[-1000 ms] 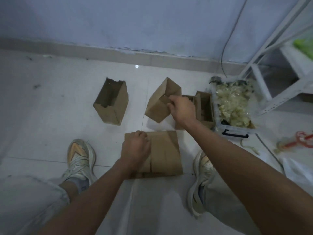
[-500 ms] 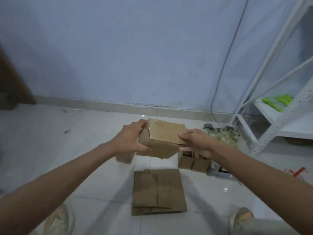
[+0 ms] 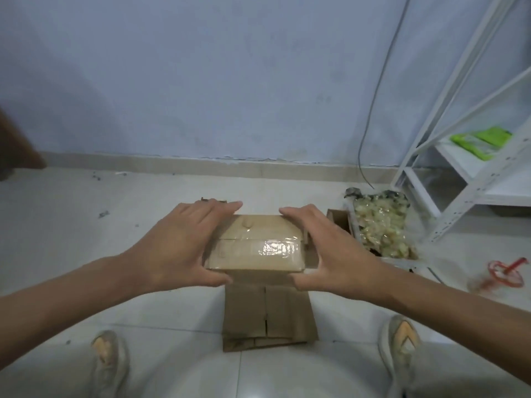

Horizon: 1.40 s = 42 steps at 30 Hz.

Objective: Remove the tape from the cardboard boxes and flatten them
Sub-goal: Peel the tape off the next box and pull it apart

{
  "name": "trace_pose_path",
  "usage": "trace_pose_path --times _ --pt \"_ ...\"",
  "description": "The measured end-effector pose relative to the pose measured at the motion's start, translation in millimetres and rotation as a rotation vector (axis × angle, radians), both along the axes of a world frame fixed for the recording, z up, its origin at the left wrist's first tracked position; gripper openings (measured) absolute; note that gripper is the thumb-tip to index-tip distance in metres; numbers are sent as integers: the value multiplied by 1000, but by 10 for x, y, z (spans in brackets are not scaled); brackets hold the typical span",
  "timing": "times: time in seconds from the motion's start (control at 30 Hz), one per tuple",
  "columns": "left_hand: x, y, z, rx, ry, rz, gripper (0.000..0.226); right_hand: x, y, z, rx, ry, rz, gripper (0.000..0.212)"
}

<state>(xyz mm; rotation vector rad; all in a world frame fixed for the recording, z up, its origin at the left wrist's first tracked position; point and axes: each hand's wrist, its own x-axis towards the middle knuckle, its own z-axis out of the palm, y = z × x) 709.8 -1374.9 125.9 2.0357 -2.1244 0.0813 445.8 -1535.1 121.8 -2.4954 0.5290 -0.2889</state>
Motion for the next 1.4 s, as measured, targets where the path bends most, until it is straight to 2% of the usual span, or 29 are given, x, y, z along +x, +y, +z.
trace_pose_path --times 0.03,0.1,0.17,0.23,0.3,0.37,0.43,0.53,0.7,0.9,1.07,1.3,1.4 --pt "42 57 -17 21 87 19 121 -63 -19 -1 48 -7 -6 104" --pt "64 129 -29 65 382 54 119 -136 -21 6 142 -22 3 105" --pt "47 116 -32 35 620 60 107 -145 -17 -40 199 -22 19 103" --pt "15 90 -10 1 703 59 87 -121 10 -80 226 20 20 103" --pt "-53 96 54 -17 735 49 77 -97 45 -65 215 84 24 108" --pt "-114 100 119 -45 613 30 80 -44 78 22 167 126 63 116" --pt "-206 123 129 -49 401 32 84 26 124 136 195 62 66 111" --pt "-303 220 78 -58 218 55 88 69 202 203 231 -62 6 88" --pt "-368 327 87 -61 35 64 91 0 360 24 16 -38 123 58" --pt "-402 308 100 -48 14 43 89 51 406 -30 -8 -58 173 47" --pt "-401 291 117 -38 55 79 92 87 361 -64 55 -125 189 25" --pt "-422 264 66 -5 116 82 90 52 404 -94 178 -113 201 18" --pt "-422 254 36 5 122 71 89 37 444 -105 265 -101 142 17"
